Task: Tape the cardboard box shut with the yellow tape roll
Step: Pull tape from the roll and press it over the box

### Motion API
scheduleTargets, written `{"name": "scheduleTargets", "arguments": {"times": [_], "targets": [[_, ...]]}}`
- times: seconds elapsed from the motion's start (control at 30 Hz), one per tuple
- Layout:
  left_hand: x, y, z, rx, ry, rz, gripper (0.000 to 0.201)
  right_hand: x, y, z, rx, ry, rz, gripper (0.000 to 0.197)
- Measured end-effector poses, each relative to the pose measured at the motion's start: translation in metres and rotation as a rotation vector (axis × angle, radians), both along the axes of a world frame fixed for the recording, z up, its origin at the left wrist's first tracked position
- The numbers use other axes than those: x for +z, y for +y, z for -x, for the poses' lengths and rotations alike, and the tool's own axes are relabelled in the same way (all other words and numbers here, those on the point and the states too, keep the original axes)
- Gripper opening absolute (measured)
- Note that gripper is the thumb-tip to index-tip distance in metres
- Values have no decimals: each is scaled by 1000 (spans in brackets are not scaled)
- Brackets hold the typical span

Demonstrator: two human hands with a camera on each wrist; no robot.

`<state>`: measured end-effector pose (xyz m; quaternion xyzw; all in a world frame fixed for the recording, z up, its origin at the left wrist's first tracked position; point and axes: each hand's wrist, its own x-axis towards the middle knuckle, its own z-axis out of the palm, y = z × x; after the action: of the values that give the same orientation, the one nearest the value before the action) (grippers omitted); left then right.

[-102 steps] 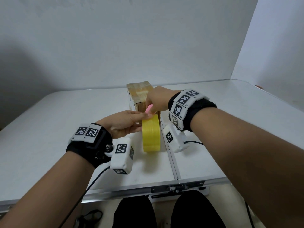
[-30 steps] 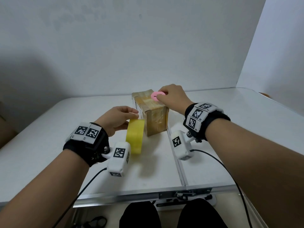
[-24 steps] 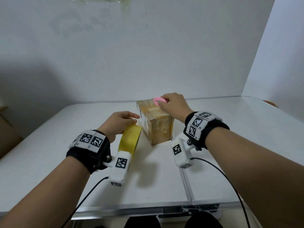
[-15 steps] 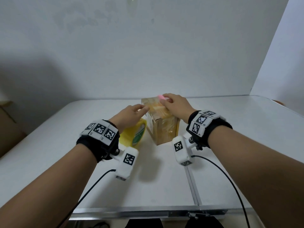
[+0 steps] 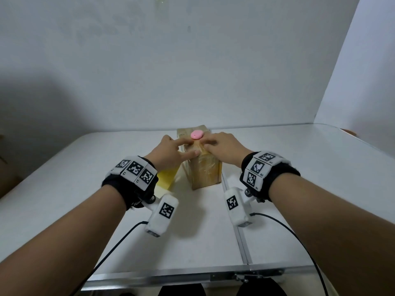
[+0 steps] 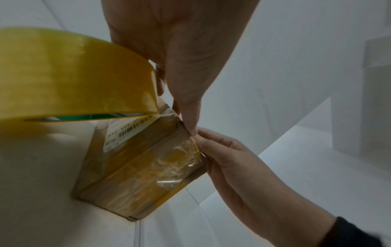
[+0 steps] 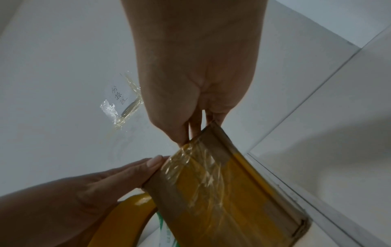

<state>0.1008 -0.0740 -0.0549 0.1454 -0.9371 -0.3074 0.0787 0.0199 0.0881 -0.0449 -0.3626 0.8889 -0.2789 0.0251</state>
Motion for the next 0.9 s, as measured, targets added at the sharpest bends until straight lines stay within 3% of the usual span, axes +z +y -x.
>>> {"name": "scheduleTargets", "arguments": {"times": [0.2, 0.33, 0.43, 0.63, 0.9], "targets": [[3, -5, 2, 6, -66, 18, 59, -10, 16, 2, -22, -172, 262, 45], [7, -11, 4, -21, -103, 35, 58, -24, 26, 4, -14, -335, 241, 80], [9, -18, 7, -48, -129, 53, 58, -33, 23, 9, -9, -338, 166, 102], [7, -22, 10, -73, -162, -1, 59, -36, 14, 15, -8, -236, 146, 74], [9, -19, 11, -74, -162, -16, 56, -52, 16, 19, 24, -270, 205, 88]]}}
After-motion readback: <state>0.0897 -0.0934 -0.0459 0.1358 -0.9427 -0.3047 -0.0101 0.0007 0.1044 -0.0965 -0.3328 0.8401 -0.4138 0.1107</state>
